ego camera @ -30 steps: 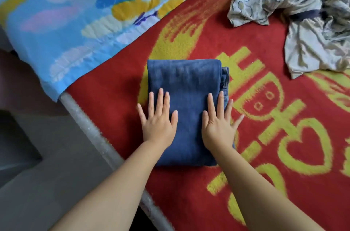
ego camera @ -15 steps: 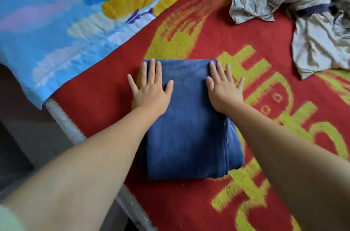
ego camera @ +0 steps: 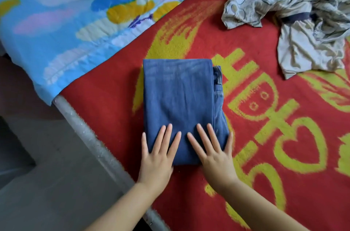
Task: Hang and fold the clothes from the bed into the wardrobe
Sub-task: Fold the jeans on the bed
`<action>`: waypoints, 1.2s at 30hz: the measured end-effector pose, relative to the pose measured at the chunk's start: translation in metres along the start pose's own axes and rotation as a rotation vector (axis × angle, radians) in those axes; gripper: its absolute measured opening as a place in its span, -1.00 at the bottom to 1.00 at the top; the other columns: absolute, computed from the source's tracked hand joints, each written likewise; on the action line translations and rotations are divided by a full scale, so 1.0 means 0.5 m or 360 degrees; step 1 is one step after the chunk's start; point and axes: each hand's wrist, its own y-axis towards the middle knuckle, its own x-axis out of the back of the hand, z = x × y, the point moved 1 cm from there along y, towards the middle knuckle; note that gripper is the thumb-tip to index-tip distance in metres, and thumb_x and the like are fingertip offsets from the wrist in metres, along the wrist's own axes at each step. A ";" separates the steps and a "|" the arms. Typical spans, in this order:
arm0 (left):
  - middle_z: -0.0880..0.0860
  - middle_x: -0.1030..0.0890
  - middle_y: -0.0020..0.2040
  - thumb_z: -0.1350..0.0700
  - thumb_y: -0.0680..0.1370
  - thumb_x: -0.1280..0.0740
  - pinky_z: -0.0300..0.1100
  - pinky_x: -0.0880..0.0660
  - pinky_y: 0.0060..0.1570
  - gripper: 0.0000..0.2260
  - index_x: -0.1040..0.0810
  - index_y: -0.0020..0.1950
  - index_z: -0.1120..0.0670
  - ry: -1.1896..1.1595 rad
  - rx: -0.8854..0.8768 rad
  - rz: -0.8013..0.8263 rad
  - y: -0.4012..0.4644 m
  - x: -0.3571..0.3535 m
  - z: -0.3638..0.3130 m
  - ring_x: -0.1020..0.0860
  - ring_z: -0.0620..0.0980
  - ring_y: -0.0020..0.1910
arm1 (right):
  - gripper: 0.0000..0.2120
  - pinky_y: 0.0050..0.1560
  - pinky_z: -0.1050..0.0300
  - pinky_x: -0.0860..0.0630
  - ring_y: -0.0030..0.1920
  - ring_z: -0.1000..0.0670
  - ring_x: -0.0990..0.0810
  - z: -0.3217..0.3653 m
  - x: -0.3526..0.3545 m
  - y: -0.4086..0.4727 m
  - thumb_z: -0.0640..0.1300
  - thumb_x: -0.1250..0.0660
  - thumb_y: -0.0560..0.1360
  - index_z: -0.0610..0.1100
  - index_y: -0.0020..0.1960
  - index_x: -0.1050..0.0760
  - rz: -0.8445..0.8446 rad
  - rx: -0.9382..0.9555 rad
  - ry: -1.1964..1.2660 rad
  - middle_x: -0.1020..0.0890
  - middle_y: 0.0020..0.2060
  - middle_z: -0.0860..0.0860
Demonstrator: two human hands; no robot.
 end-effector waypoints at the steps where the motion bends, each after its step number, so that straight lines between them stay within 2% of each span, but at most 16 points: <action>1: 0.20 -0.27 0.49 -0.04 0.04 -0.65 0.41 -0.22 0.28 0.12 -0.20 0.52 0.06 0.0014 0.0007 -0.0008 0.011 -0.002 0.005 -0.26 0.16 0.47 | -0.34 0.13 -0.59 -0.29 0.42 -0.22 -0.35 0.001 -0.002 0.013 -0.18 -0.25 0.37 0.01 0.47 -0.26 -0.0026 -0.0022 -0.0011 -0.38 0.43 -0.11; 3: 0.20 -0.30 0.48 -0.03 0.03 -0.66 0.42 -0.27 0.22 0.09 -0.27 0.50 0.02 0.0055 0.0020 0.0047 0.027 -0.004 0.011 -0.29 0.18 0.45 | -0.21 0.11 -0.59 -0.30 0.40 -0.25 -0.36 0.006 -0.006 0.027 -0.18 -0.50 0.27 0.00 0.46 -0.32 0.0066 -0.0066 0.0013 -0.40 0.42 -0.13; 5: 0.19 -0.34 0.46 -0.03 0.07 -0.65 0.38 -0.34 0.18 0.01 -0.33 0.47 0.00 0.0066 0.0057 0.0135 0.028 0.002 0.012 -0.32 0.18 0.44 | -0.17 0.07 -0.54 -0.39 0.40 -0.24 -0.38 0.008 0.003 0.027 -0.16 -0.59 0.21 0.00 0.43 -0.39 0.0161 -0.0140 0.0078 -0.44 0.40 -0.11; 7: 0.14 -0.24 0.52 -0.04 0.27 -0.57 0.32 -0.31 0.27 -0.11 -0.23 0.52 -0.04 0.0026 0.0073 0.0225 0.031 0.018 0.013 -0.20 0.16 0.50 | -0.25 0.18 -0.48 -0.35 0.49 -0.20 -0.23 0.012 0.027 0.033 -0.15 -0.50 0.37 0.04 0.49 -0.28 0.0250 -0.0175 0.0119 -0.33 0.47 -0.04; 9: 0.04 -0.04 0.58 -0.01 0.51 -0.36 0.21 -0.17 0.39 -0.26 0.00 0.57 -0.08 -0.0044 0.0075 0.0255 0.039 0.040 0.021 0.02 0.11 0.55 | -0.34 0.35 -0.38 -0.18 0.56 -0.11 0.04 0.008 0.059 0.043 -0.15 -0.26 0.55 0.10 0.55 -0.05 0.0316 -0.0197 0.0185 -0.10 0.55 0.07; 10: 0.00 -0.01 0.58 0.02 0.56 -0.29 0.15 -0.15 0.42 -0.32 0.04 0.57 -0.08 -0.0088 0.0093 0.0272 0.043 0.057 0.028 0.05 0.08 0.55 | -0.37 0.37 -0.33 -0.14 0.56 -0.08 0.09 0.007 0.079 0.048 -0.16 -0.20 0.58 0.11 0.55 -0.01 0.0331 -0.0215 0.0231 -0.06 0.55 0.10; 13: -0.04 -0.09 0.56 0.09 0.59 -0.22 0.04 -0.21 0.40 -0.40 -0.02 0.56 -0.08 -0.0146 0.0095 0.0144 0.047 0.147 0.048 -0.03 0.04 0.54 | -0.41 0.35 -0.30 -0.19 0.55 -0.06 0.06 0.012 0.179 0.060 -0.17 -0.17 0.59 0.10 0.54 -0.05 0.0287 -0.0229 0.0300 -0.10 0.53 0.13; 16: -0.02 -0.13 0.55 0.12 0.61 -0.17 0.05 -0.25 0.37 -0.45 -0.05 0.55 -0.07 -0.0138 0.0122 -0.0032 0.036 0.260 0.065 -0.08 0.07 0.53 | -0.43 0.34 -0.27 -0.24 0.55 -0.05 0.02 0.020 0.295 0.065 -0.17 -0.18 0.60 0.10 0.54 -0.09 0.0169 -0.0221 0.0305 -0.15 0.51 0.11; 20: 0.01 -0.18 0.53 0.14 0.61 -0.15 0.06 -0.28 0.34 -0.47 -0.06 0.55 -0.05 -0.0133 0.0217 -0.0078 -0.045 0.373 0.096 -0.12 0.11 0.51 | -0.45 0.33 -0.25 -0.27 0.53 -0.01 -0.02 0.075 0.422 0.045 -0.15 -0.19 0.60 0.10 0.53 -0.13 0.0115 -0.0069 0.0221 -0.20 0.48 0.12; 24: 0.04 -0.19 0.53 0.25 0.58 -0.15 0.07 -0.32 0.28 -0.43 -0.09 0.55 -0.03 -0.0186 0.0437 -0.0159 -0.189 0.410 0.158 -0.13 0.13 0.51 | -0.46 0.33 -0.25 -0.24 0.53 -0.01 -0.01 0.196 0.486 0.017 -0.12 -0.20 0.59 0.12 0.52 -0.14 0.0062 0.0144 0.0157 -0.20 0.48 0.14; 28: 0.08 -0.24 0.52 0.26 0.57 -0.18 0.01 -0.33 0.29 -0.43 -0.13 0.55 0.00 -0.0273 0.0717 -0.0258 -0.389 0.445 0.258 -0.19 0.15 0.49 | -0.44 0.34 -0.21 -0.27 0.53 0.02 -0.02 0.390 0.552 -0.001 -0.13 -0.20 0.57 0.13 0.51 -0.14 0.0040 0.0485 0.0084 -0.19 0.48 0.14; 30: 0.05 -0.19 0.53 0.21 0.59 -0.16 0.04 -0.35 0.30 -0.45 -0.09 0.56 -0.02 -0.0270 0.0913 -0.0231 -0.518 0.454 0.320 -0.15 0.13 0.50 | -0.44 0.34 -0.19 -0.28 0.52 0.01 -0.05 0.520 0.578 -0.019 -0.14 -0.22 0.55 0.12 0.50 -0.16 0.0034 0.0695 0.0038 -0.20 0.48 0.12; 36: 0.07 -0.19 0.52 0.18 0.61 -0.17 0.07 -0.36 0.29 -0.46 -0.07 0.56 -0.01 -0.0288 0.1274 -0.0139 -0.889 0.425 0.455 -0.17 0.14 0.49 | -0.47 0.37 -0.19 -0.26 0.51 -0.01 -0.07 0.890 0.588 -0.146 -0.16 -0.20 0.57 0.08 0.50 -0.19 0.0089 0.1075 0.0006 -0.21 0.48 0.09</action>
